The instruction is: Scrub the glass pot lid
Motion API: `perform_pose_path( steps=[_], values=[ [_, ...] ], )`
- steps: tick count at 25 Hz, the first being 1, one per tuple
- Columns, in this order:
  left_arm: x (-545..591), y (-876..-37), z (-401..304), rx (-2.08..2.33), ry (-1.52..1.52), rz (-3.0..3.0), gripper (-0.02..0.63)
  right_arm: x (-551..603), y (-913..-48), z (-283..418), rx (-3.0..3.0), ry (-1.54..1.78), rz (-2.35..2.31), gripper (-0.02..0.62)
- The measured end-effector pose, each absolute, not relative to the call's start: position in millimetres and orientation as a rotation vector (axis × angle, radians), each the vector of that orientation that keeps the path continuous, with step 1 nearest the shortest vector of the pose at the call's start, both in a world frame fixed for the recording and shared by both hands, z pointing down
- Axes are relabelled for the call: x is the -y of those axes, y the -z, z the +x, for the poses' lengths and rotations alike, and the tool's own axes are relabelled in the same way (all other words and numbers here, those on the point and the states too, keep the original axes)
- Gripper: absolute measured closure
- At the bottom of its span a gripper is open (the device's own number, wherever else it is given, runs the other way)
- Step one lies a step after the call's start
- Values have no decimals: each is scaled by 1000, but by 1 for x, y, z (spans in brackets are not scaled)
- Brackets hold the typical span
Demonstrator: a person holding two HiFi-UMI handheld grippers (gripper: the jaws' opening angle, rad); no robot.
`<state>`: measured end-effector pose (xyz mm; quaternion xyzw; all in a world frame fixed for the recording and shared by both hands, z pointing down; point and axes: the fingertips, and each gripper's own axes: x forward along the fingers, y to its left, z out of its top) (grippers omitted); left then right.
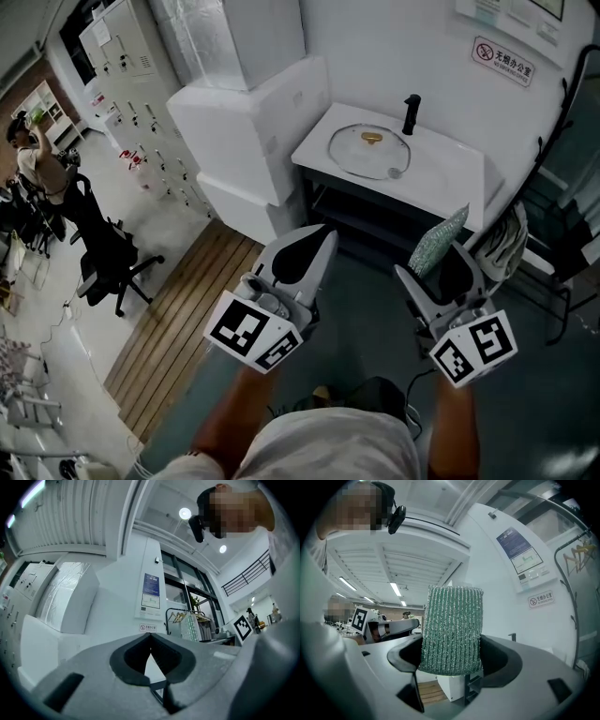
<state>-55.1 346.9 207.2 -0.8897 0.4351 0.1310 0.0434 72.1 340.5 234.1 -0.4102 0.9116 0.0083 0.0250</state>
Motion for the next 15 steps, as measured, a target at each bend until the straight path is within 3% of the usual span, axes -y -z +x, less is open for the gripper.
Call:
perform_pose_path(
  steps=[15],
  values=[
    [-312,-213,-76,-1343,-384,-2725,591,-305,-238,59,-2822,-23,-1276,247]
  ],
)
